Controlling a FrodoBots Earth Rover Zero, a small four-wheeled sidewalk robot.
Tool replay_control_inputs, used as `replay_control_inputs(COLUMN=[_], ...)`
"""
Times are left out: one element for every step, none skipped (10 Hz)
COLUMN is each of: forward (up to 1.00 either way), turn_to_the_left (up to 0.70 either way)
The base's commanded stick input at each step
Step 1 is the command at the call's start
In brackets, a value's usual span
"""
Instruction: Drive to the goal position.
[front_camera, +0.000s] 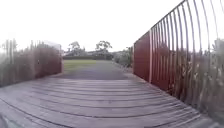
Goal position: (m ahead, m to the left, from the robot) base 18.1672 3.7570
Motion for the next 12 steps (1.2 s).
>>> replay_control_inputs(forward=[0.70,0.70,0.70,0.70,0.70,0.70,0.70,0.70,0.70,0.70,0.70,0.70], turn_to_the_left=[0.00,0.00,0.00,0.00,0.00,0.00,-0.02,-0.07,-0.13,-0.14,-0.14,0.00])
